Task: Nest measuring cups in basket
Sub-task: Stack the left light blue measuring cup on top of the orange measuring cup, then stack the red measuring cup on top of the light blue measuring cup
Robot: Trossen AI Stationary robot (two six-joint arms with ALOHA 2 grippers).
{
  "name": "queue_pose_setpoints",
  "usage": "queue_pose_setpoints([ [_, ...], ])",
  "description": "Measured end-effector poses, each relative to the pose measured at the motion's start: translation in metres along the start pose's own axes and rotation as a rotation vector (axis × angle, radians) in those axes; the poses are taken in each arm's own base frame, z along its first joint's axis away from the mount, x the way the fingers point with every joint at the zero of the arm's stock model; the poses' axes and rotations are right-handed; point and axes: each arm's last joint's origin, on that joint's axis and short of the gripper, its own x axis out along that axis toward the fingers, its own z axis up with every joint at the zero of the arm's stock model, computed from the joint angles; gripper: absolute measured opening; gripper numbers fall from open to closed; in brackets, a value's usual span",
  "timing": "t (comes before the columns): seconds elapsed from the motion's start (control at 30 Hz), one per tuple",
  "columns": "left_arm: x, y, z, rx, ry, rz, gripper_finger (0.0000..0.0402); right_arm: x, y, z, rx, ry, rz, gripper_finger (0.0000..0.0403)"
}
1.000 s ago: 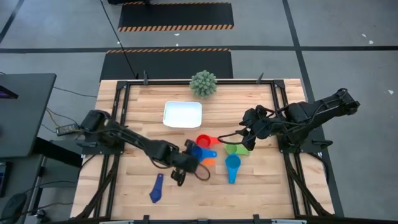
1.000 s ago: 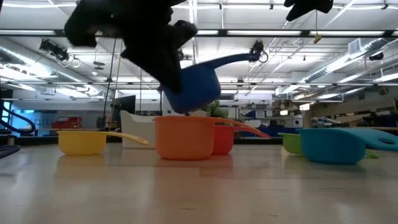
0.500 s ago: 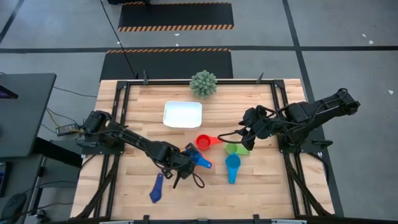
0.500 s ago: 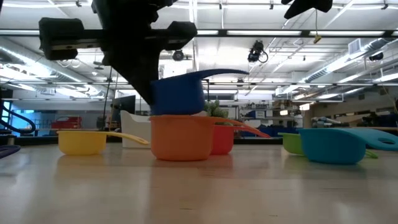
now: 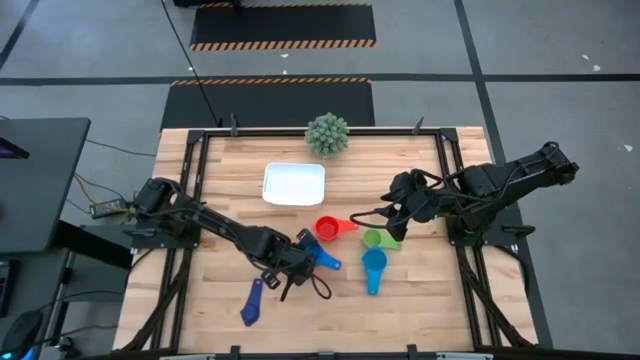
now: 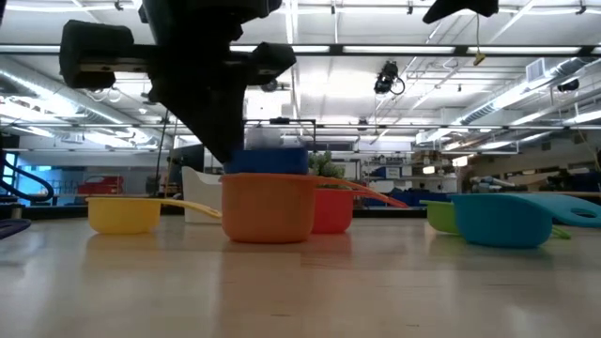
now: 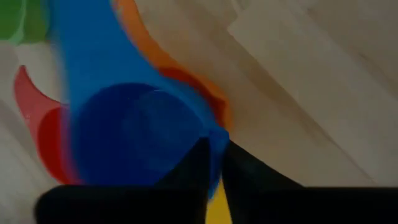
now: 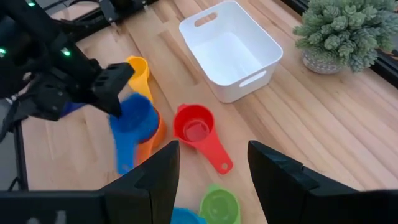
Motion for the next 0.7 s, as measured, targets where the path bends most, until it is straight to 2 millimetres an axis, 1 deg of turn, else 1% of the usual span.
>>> queue_pose_setpoints([
  [0.17, -0.001, 0.001, 0.000, -0.039, -0.031, -0.040, 0.0101, 0.000, 0.001, 0.001, 0.007, -0.020, -0.004, 0.0196],
  [0.27, -0.012, 0.003, 0.000, -0.116, -0.072, -0.067, 0.0116, 0.000, 0.001, 0.001, 0.008, -0.021, -0.002, 0.0196],
  [0.4, -0.028, 0.015, -0.004, -0.281, -0.148, -0.115, 0.0120, 0.003, 0.003, 0.001, -0.034, -0.020, 0.000, 0.0196],
  [0.53, -0.041, 0.025, -0.010, -0.443, -0.174, -0.086, 0.0120, 0.009, 0.009, 0.002, -0.067, -0.015, 0.035, 0.0196],
  [0.6, -0.044, 0.029, -0.010, -0.518, -0.191, -0.064, 0.0120, 0.013, 0.012, 0.001, -0.071, 0.004, 0.043, 0.0196],
  [0.7, -0.044, 0.029, -0.011, -0.583, -0.189, -0.073, 0.0120, 0.020, 0.014, 0.000, -0.057, 0.040, 0.046, 0.0196],
])
